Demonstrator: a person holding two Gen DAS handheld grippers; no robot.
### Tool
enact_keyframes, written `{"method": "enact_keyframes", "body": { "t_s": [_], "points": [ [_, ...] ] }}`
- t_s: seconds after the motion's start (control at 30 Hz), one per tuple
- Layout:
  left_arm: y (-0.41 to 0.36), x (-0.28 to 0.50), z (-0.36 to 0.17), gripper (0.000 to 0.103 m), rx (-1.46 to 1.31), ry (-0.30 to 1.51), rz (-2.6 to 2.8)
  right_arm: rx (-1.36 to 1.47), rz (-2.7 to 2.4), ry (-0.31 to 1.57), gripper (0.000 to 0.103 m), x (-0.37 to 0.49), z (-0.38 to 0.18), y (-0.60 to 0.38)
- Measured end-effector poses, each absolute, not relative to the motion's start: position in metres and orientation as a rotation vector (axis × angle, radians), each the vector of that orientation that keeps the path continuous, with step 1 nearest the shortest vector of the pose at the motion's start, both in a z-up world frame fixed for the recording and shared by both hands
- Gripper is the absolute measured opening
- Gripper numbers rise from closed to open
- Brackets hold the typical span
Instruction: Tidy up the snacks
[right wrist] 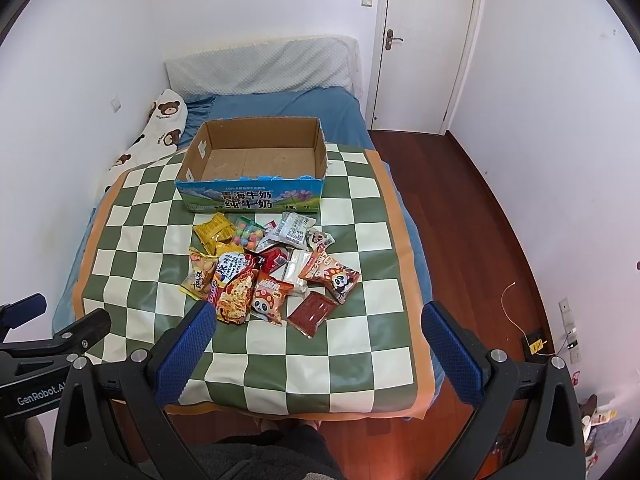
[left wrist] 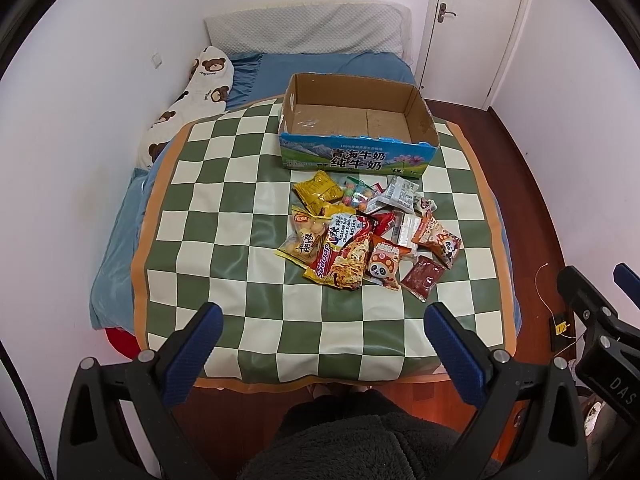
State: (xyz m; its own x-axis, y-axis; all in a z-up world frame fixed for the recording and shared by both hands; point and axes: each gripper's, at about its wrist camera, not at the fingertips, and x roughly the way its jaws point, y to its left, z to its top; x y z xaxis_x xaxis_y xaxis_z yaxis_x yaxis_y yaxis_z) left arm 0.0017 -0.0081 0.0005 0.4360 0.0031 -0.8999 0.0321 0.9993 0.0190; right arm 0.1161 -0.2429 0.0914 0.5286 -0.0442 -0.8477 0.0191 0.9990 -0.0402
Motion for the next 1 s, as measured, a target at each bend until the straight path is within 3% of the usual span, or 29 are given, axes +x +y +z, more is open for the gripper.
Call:
{"method": "enact_keyframes", "body": {
  "t_s": [0.8,1.0],
  "points": [
    [-0.014,-0.014,0.009,0.103,0.013,1.119,-0.024,-0.027,-0.019,1.021,0.103,0.107,0.092,-0.252],
    [-0.003,0.002,-0.012,0.103,0.0,1.105,0.003,-0.002,-0.025,1.051,0.103,0.12,0.071,-0.253]
  ]
}}
